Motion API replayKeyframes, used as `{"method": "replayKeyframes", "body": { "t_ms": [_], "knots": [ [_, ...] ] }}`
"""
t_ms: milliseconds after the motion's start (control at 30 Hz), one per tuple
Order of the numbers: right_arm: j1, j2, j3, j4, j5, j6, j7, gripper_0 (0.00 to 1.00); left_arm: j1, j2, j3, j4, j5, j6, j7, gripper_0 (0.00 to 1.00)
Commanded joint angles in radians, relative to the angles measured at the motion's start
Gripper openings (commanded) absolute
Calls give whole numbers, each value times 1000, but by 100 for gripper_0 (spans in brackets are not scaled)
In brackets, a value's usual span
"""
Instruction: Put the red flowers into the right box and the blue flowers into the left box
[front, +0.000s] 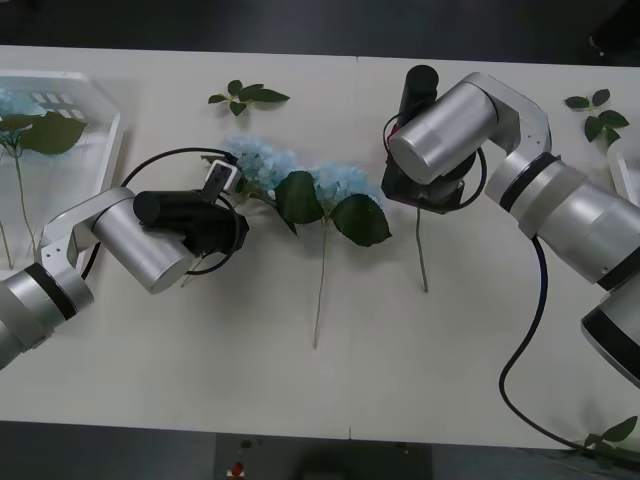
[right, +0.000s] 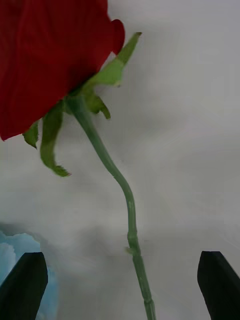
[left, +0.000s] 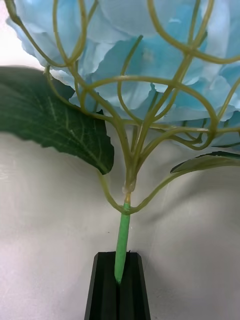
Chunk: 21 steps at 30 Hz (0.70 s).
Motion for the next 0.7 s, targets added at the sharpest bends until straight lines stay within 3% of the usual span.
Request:
{"method": "replayKeyframes", "body": {
  "t_ms": [33, 333, 400, 467, 500, 700],
  "knots": [
    [-10, -18, 18, -12, 1, -17, 17, 88, -21, 70, 7, -99, 3, 39, 51, 0],
    [-5, -10, 109, 71, -1, -83, 32, 88, -18, 248, 151, -438, 229, 463, 47, 0],
    [1, -10, 119, 88, -1, -106, 37, 82, -5, 268, 217, -492, 278, 561, 45, 0],
    [9, -10, 121, 97, -1, -124, 38, 45, 21, 271, 314, -530, 321, 650, 37, 0],
    [10, -10, 121, 98, -1, -126, 41, 2, 44, 270, 389, -555, 350, 707, 24, 0],
    [9, -21, 115, 94, -1, -119, 46, 0, 145, 239, 778, -573, 514, 917, -87, 0]
  ]
}}
